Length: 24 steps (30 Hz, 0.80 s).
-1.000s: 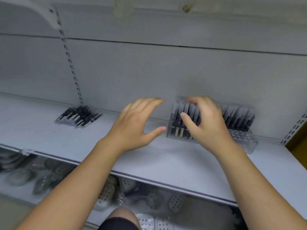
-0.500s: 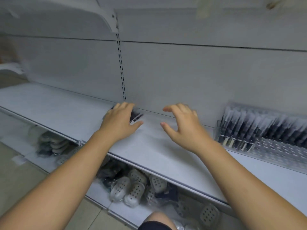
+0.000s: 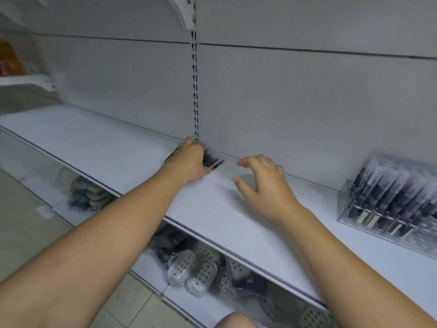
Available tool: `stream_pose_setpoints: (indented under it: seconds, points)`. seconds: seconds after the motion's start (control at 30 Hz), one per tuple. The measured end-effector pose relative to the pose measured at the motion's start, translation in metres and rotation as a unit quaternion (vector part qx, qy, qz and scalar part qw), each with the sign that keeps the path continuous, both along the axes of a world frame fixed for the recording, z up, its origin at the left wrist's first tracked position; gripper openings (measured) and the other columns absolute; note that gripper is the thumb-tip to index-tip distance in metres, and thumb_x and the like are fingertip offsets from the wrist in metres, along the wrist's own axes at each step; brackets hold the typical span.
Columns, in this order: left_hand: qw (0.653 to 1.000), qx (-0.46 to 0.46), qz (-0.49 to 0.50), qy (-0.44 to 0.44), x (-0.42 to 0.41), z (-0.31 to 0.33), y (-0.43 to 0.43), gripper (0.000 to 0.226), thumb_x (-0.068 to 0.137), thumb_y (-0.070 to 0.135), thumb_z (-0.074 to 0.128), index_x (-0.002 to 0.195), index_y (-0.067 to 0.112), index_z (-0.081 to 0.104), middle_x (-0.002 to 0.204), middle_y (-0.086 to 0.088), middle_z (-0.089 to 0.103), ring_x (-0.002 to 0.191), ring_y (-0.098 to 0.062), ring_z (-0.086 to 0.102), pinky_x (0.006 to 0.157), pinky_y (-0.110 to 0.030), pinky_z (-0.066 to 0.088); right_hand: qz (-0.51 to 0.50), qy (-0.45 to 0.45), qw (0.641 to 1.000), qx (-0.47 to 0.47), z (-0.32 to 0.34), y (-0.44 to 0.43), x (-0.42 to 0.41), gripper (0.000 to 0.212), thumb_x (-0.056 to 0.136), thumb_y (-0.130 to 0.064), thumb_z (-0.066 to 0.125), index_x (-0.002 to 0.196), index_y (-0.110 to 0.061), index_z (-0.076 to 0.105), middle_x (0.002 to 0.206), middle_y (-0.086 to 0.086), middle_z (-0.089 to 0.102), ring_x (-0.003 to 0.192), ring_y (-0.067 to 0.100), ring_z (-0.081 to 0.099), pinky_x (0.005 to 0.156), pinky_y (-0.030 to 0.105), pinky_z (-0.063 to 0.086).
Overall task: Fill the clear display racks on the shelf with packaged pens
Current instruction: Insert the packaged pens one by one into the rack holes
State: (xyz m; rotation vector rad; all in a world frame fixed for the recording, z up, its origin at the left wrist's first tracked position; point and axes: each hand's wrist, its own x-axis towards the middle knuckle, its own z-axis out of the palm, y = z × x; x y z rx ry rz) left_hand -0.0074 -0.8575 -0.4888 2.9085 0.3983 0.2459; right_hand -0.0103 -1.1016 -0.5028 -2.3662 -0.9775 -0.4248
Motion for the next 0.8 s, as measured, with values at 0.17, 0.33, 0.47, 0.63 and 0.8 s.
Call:
stream_pose_setpoints:
  seconds: [0.17, 0.33, 0.47, 0.63, 0.8]
  points:
    - [0.999, -0.033, -0.001, 0.026, 0.005, 0.004, 0.000, 0.035, 0.076, 0.033, 0.084, 0.092, 0.006, 0.069, 0.088, -0.011, 0.073, 0.087, -0.031, 0.070, 0.080, -0.039, 0.060, -0.004, -0.001, 1.000, 0.001, -0.001, -0.001, 0.000, 0.033, 0.099, -0.041, 0.059, 0.130, -0.029, 0.058, 0.126, -0.008, 0.057, 0.123, 0.015, 0.050, 0.102, 0.034, 0.029]
    - [0.997, -0.023, -0.005, 0.068, 0.005, 0.007, -0.009, 0.025, 0.083, 0.024, 0.077, 0.069, 0.006, 0.066, 0.070, -0.007, 0.070, 0.077, -0.028, 0.070, 0.060, -0.029, 0.051, -0.003, -0.002, 1.000, 0.008, 0.003, 0.000, -0.001, 0.028, 0.100, -0.040, 0.060, 0.126, -0.029, 0.060, 0.122, -0.010, 0.058, 0.122, 0.014, 0.050, 0.102, 0.033, 0.029]
    - [0.997, -0.001, -0.016, 0.075, 0.003, 0.004, -0.020, 0.021, 0.099, 0.022, 0.062, 0.083, 0.010, 0.057, 0.089, -0.010, 0.063, 0.089, -0.033, 0.063, 0.067, -0.030, 0.040, 0.001, 0.000, 1.000, 0.007, 0.004, 0.000, -0.003, 0.023, 0.100, -0.038, 0.059, 0.120, -0.028, 0.064, 0.118, -0.009, 0.060, 0.121, 0.015, 0.050, 0.104, 0.035, 0.030]
    - [0.995, 0.032, -0.014, 0.096, -0.001, 0.000, -0.030, 0.026, 0.107, 0.015, 0.051, 0.120, -0.003, 0.064, 0.125, -0.023, 0.067, 0.114, -0.039, 0.065, 0.087, -0.036, 0.048, 0.004, -0.004, 1.000, 0.006, 0.008, -0.008, -0.004, 0.015, 0.100, -0.035, 0.058, 0.111, -0.029, 0.067, 0.112, -0.010, 0.060, 0.116, 0.016, 0.050, 0.098, 0.034, 0.029]
    - [0.998, -0.011, 0.008, 0.054, -0.012, 0.009, -0.038, 0.025, 0.108, 0.010, 0.047, 0.125, -0.007, 0.055, 0.109, -0.024, 0.067, 0.100, -0.039, 0.066, 0.075, -0.038, 0.045, 0.001, -0.009, 1.000, 0.021, 0.014, -0.026, -0.008, 0.009, 0.100, -0.030, 0.058, 0.102, -0.030, 0.067, 0.102, -0.014, 0.058, 0.108, 0.014, 0.051, 0.093, 0.033, 0.029]
